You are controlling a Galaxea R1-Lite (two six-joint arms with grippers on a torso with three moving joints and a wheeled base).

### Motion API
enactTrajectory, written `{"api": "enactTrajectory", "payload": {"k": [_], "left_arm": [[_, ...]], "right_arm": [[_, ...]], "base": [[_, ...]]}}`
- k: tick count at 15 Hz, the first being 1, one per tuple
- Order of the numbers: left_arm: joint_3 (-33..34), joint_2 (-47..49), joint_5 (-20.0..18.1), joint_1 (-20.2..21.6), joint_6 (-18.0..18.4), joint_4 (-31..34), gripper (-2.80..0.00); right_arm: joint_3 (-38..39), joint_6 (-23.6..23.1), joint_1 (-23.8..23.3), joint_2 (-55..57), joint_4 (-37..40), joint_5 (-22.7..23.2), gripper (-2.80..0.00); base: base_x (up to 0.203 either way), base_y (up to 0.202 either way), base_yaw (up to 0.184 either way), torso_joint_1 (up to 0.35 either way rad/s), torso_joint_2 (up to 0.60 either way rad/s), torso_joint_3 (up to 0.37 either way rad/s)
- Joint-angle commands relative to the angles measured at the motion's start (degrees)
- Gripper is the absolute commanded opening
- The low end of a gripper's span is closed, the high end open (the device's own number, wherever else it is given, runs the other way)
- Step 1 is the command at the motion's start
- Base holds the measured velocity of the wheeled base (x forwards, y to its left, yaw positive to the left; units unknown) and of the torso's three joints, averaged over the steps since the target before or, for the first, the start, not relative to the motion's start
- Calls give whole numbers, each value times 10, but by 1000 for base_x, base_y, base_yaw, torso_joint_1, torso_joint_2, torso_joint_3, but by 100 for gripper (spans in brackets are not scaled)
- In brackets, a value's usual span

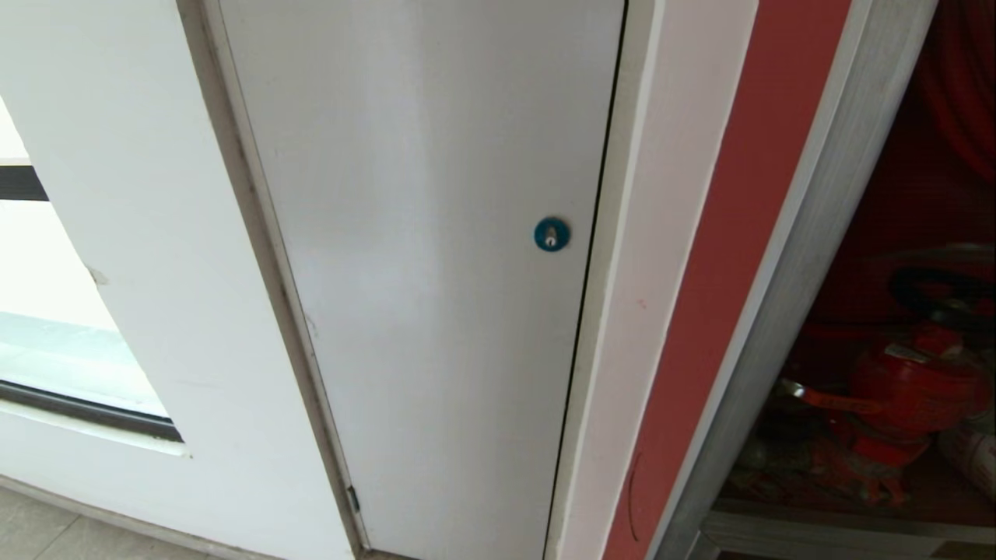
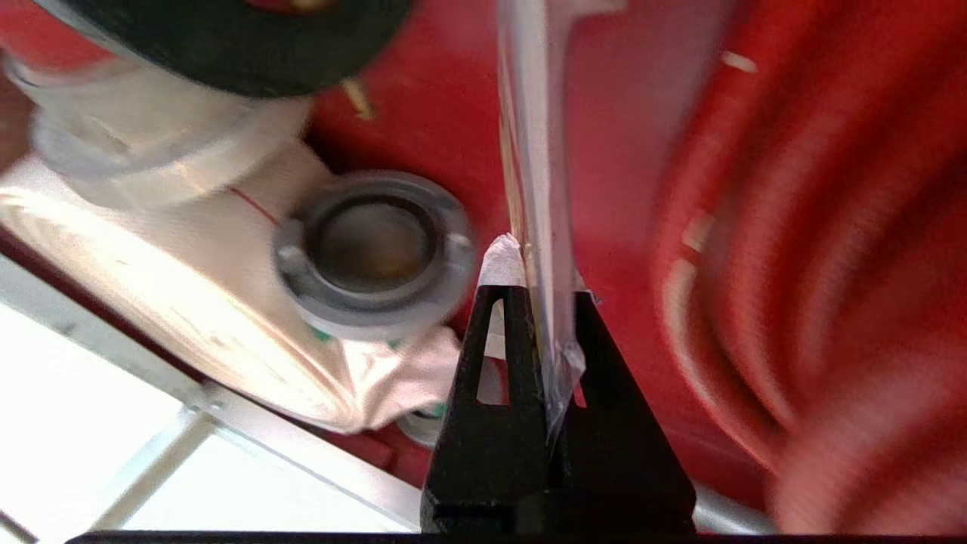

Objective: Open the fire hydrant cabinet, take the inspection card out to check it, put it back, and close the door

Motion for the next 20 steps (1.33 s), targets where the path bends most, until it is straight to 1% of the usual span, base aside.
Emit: {"api": "enactTrajectory", "payload": {"k": [1, 6, 12, 15, 19, 20], "left_arm": [[4, 1, 0, 0, 0, 0, -280], [4, 1, 0, 0, 0, 0, -280], [4, 1, 0, 0, 0, 0, -280], [4, 1, 0, 0, 0, 0, -280], [4, 1, 0, 0, 0, 0, -280], [4, 1, 0, 0, 0, 0, -280]], "right_arm": [[12, -5, 0, 5, 1, 6, -280], [16, -3, 3, 16, -38, 6, -280], [16, -2, 29, 17, -41, 0, -280], [16, -3, 29, 20, -57, -6, -280], [16, -3, 29, 27, -58, -7, -280], [16, -3, 30, 28, -59, -14, -280]], "base": [[0, 0, 0, 0, 0, 0], [0, 0, 0, 0, 0, 0], [0, 0, 0, 0, 0, 0], [0, 0, 0, 0, 0, 0], [0, 0, 0, 0, 0, 0], [0, 0, 0, 0, 0, 0]]}}
